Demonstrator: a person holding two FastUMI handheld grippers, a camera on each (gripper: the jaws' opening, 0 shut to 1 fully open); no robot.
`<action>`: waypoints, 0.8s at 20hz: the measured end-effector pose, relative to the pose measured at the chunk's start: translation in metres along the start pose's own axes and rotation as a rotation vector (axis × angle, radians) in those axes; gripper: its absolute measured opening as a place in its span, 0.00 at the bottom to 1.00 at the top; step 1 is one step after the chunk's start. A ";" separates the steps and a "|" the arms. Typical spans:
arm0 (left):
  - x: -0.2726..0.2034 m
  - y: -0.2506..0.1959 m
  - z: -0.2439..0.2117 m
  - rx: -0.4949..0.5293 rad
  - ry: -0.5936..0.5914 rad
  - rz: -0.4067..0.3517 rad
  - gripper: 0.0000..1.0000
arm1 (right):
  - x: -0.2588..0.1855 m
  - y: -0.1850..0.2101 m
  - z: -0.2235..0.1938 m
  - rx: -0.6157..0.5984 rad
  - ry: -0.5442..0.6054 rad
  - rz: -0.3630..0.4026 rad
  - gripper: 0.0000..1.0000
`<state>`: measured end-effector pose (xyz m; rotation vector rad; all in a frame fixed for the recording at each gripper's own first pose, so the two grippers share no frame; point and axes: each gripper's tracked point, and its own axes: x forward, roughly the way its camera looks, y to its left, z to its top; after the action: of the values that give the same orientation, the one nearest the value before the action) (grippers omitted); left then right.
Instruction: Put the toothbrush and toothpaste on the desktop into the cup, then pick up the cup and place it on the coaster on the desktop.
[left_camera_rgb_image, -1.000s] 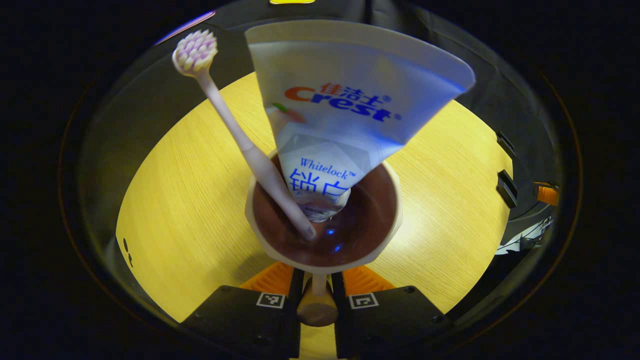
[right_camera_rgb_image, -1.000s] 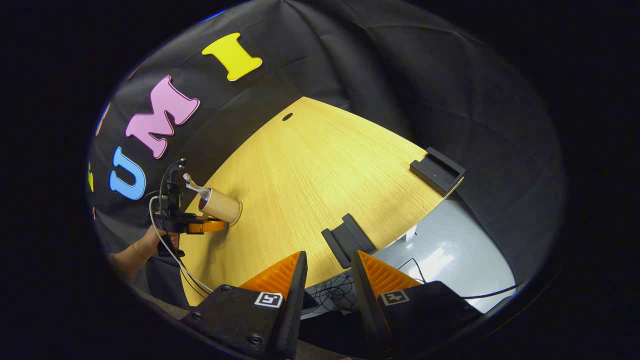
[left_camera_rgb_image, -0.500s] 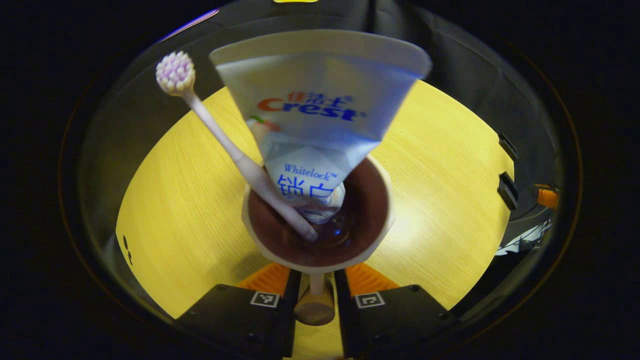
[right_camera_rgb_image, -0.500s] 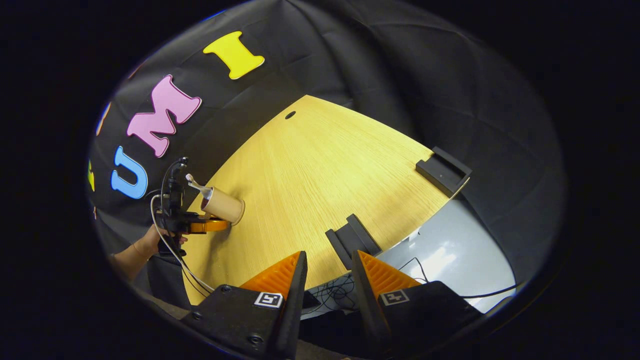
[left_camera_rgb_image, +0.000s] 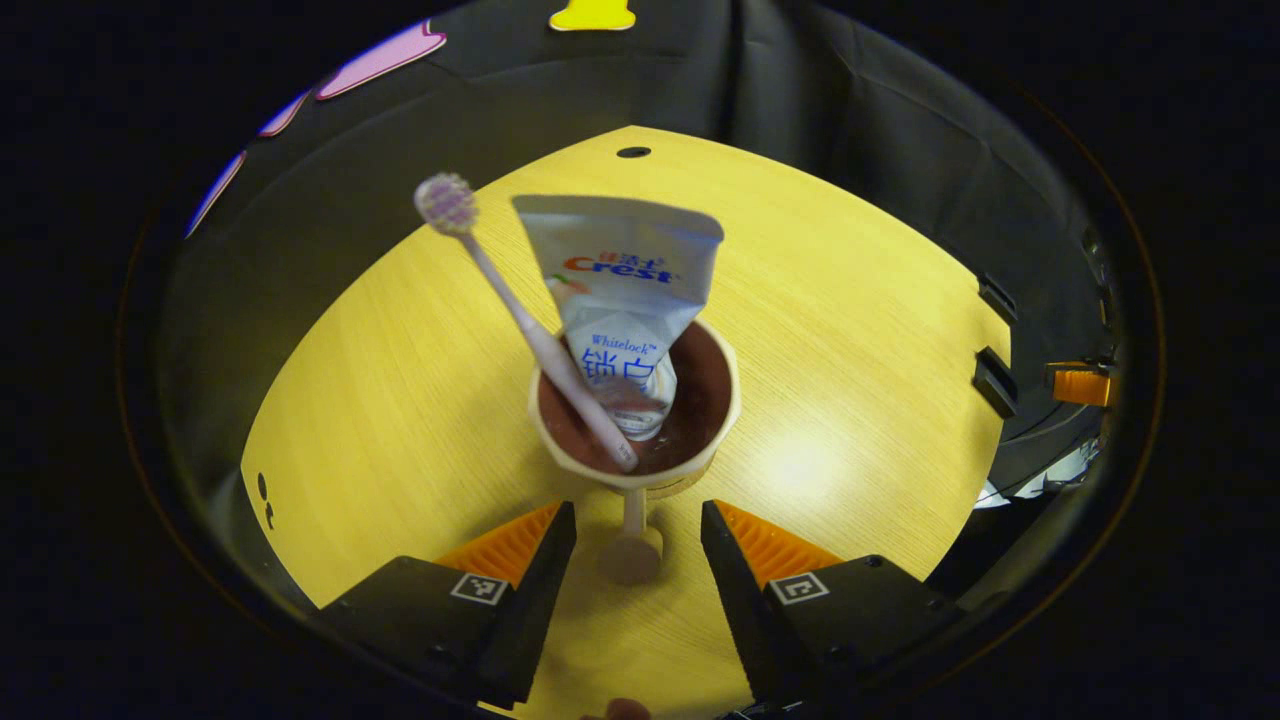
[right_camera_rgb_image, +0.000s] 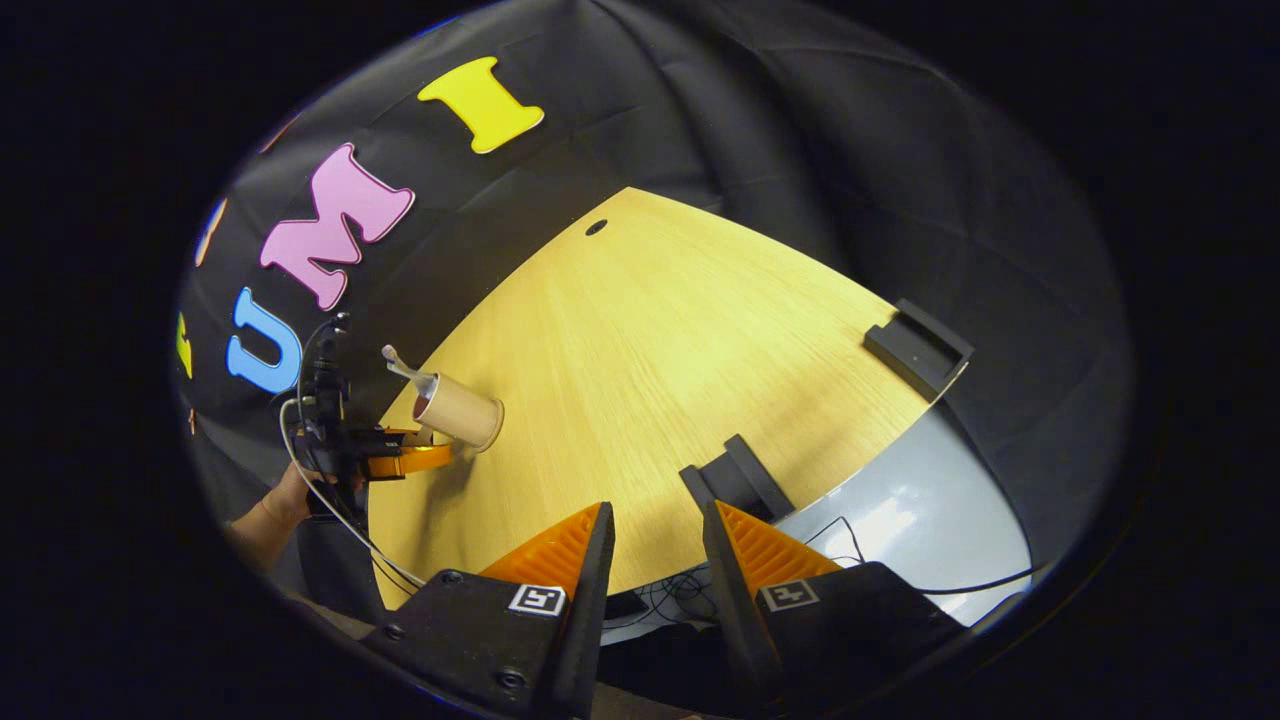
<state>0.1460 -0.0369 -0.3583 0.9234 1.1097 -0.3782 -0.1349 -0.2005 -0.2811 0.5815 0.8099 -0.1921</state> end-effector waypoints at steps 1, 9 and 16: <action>-0.009 0.002 -0.002 -0.014 -0.014 0.004 0.80 | 0.002 0.005 -0.002 -0.009 0.007 0.007 0.55; -0.081 0.027 -0.045 -0.186 -0.104 0.077 0.80 | 0.024 0.073 -0.018 -0.114 0.078 0.108 0.55; -0.133 0.062 -0.122 -0.393 -0.157 0.202 0.80 | 0.039 0.142 -0.050 -0.238 0.168 0.209 0.55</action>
<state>0.0576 0.0735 -0.2298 0.6371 0.8946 -0.0591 -0.0858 -0.0524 -0.2780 0.4574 0.9125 0.1454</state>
